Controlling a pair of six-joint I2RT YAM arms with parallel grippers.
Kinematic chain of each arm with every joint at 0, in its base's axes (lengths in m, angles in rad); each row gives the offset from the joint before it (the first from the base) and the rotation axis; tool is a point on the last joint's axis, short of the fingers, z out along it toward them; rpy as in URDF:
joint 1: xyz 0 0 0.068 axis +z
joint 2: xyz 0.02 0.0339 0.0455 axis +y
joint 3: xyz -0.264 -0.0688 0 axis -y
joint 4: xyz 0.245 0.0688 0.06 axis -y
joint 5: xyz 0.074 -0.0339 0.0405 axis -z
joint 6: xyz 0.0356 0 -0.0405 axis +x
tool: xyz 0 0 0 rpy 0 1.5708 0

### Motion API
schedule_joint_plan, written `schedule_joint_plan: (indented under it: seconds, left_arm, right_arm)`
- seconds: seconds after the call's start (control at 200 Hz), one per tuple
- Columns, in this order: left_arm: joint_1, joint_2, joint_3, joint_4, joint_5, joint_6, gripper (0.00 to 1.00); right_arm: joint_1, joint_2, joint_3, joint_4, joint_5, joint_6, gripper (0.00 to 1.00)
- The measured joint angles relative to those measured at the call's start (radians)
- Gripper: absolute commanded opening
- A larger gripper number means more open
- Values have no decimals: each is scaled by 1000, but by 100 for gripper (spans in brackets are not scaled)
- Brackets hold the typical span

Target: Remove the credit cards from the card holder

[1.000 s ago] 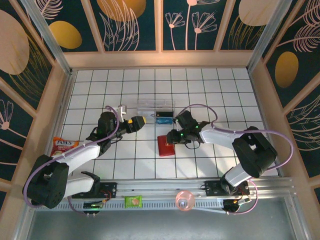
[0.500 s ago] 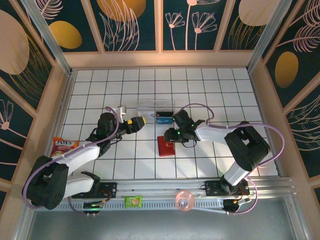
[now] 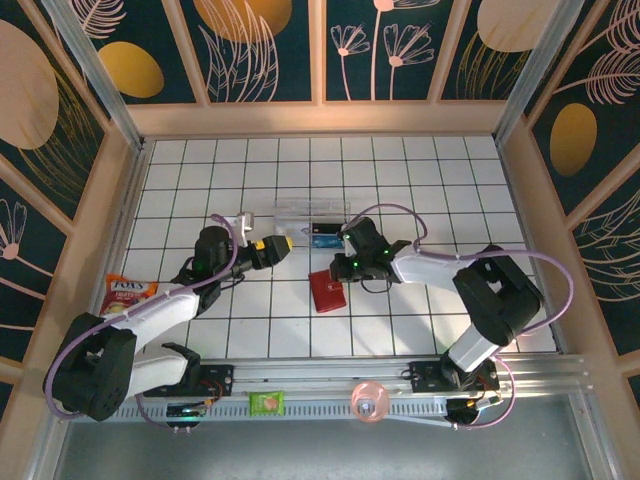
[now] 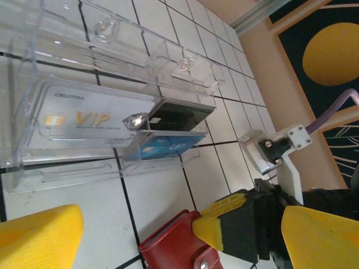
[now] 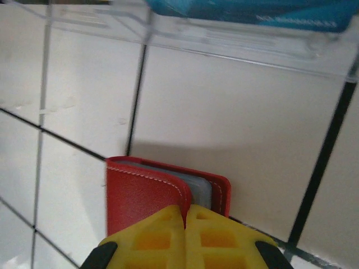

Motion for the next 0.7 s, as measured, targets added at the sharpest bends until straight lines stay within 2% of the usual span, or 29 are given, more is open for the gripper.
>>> schedule_joint_plan:
  seconds: [0.205, 0.37, 0.701]
  left_arm:
    - [-20, 5, -42, 133, 68, -33, 88]
    - [-34, 33, -59, 273, 117, -73, 81]
    - [-51, 45, -76, 533, 174, -128, 81]
  right_arm:
    - [-49, -124, 1, 60, -90, -36, 0]
    - [-103, -174, 18, 107, -192, -40, 0]
    - [-166, -224, 75, 266, -381, 42, 0]
